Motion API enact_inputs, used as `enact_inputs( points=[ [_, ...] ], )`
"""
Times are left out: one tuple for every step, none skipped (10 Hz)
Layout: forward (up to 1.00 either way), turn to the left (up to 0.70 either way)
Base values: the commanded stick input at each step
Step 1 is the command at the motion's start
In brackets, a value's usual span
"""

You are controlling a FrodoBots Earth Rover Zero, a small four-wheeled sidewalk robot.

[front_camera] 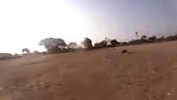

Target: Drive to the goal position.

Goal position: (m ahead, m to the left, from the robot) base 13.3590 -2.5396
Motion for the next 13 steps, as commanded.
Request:
enact_inputs(
  points=[
    [0.70,0.00],
    [0.70,0.00],
    [0.70,0.00],
    [0.70,0.00],
    [0.70,0.00],
    [0.70,0.00],
    [0.70,0.00],
    [0.70,0.00],
    [0.70,0.00],
    [0.70,0.00],
    [0.70,0.00],
    [0.70,0.00],
    [0.70,0.00]
  ],
)
